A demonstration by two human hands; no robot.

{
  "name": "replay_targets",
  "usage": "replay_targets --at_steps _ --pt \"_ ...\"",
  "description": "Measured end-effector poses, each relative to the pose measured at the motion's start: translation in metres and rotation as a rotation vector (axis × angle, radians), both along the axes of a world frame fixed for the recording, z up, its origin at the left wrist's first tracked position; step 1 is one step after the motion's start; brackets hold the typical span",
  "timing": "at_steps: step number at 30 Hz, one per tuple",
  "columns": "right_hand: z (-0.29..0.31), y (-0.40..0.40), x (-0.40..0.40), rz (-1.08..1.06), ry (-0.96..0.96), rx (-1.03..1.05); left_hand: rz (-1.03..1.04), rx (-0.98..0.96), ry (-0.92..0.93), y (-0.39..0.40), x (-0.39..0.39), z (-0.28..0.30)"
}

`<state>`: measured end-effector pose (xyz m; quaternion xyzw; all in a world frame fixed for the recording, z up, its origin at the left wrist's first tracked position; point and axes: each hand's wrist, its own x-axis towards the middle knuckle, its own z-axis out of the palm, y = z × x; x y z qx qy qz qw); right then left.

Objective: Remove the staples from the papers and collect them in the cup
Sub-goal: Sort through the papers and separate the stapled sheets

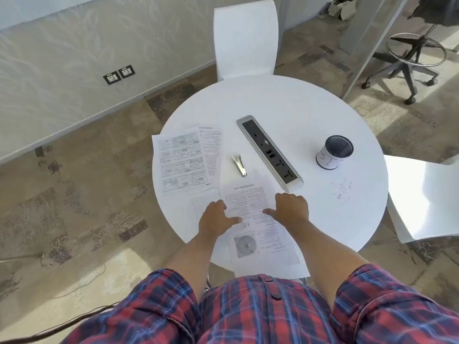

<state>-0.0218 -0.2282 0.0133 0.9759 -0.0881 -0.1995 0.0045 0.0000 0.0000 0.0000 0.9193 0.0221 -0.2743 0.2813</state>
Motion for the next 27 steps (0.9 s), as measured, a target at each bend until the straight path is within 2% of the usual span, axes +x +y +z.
replay_targets --at_steps 3,6,11,17,27 --pt "-0.007 0.003 -0.003 -0.199 0.088 0.068 0.024 -0.022 0.067 -0.006 0.001 0.004" --pt "-0.014 0.006 -0.006 -0.304 0.123 0.168 0.064 -0.040 0.096 -0.013 -0.001 0.007" --pt "-0.020 0.004 -0.007 -0.390 0.114 0.238 0.113 -0.036 0.093 -0.014 0.000 0.006" --pt "-0.027 0.001 -0.006 -0.476 0.103 0.335 0.073 0.004 0.086 -0.013 0.002 0.001" --pt "-0.035 -0.005 -0.012 -0.578 -0.048 0.523 0.089 -0.034 0.045 -0.003 0.000 -0.013"
